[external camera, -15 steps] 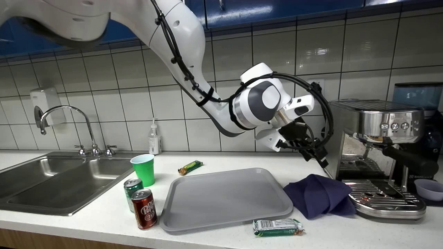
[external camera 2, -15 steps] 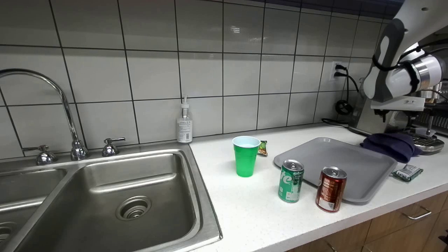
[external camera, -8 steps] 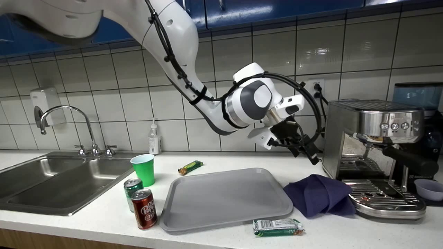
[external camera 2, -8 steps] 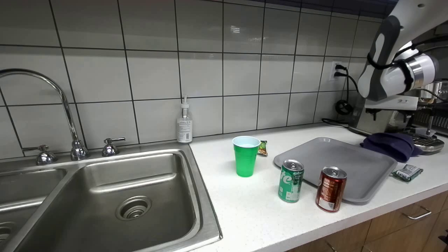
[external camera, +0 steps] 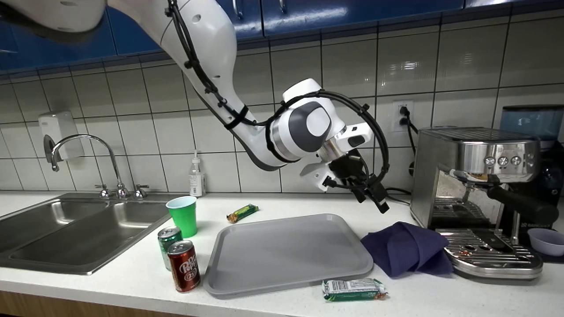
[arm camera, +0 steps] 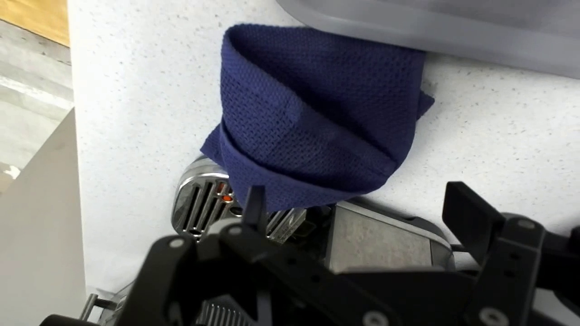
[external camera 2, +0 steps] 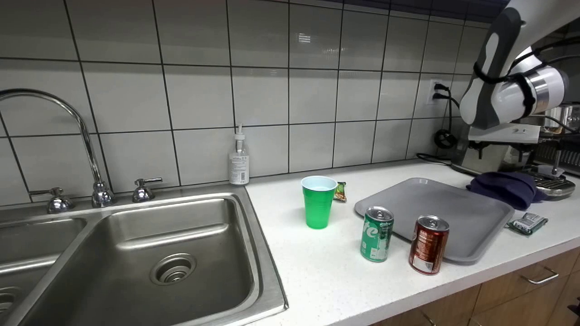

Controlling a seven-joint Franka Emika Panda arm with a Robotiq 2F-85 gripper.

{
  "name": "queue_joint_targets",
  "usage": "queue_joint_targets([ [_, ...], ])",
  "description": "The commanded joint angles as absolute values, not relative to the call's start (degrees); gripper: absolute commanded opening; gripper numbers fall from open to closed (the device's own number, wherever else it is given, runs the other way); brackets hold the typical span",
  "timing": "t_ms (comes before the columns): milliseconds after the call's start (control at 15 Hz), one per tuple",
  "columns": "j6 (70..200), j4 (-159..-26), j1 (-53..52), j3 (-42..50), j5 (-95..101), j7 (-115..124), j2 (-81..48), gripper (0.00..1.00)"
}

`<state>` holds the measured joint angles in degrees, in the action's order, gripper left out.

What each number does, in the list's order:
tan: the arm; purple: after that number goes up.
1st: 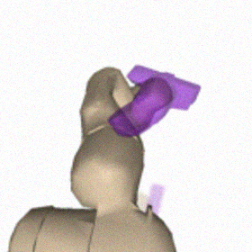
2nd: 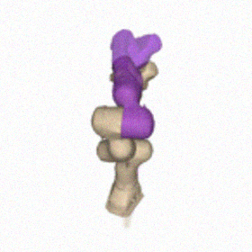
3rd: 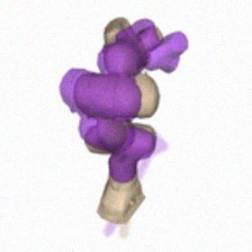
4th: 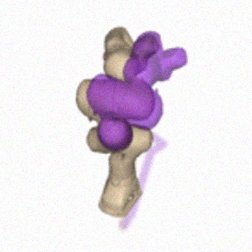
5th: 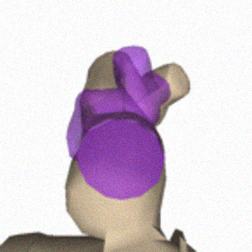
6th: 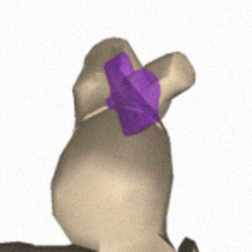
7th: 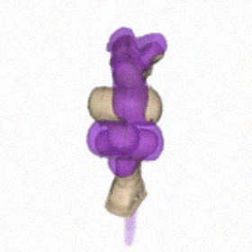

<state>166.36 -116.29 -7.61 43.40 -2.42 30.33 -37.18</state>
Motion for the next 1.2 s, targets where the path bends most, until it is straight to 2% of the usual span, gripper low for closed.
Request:
queue_joint_targets([
  [0,167.16,-122.36,-10.37,45.60,-0.92,29.41,-32.21,1.00],
  [600,168.46,-132.24,-15.45,50.68,-0.39,29.39,-27.43,1.00],
  [1133,168.93,-137.18,-15.57,51.15,-1.33,29.05,-28.09,1.00],
])
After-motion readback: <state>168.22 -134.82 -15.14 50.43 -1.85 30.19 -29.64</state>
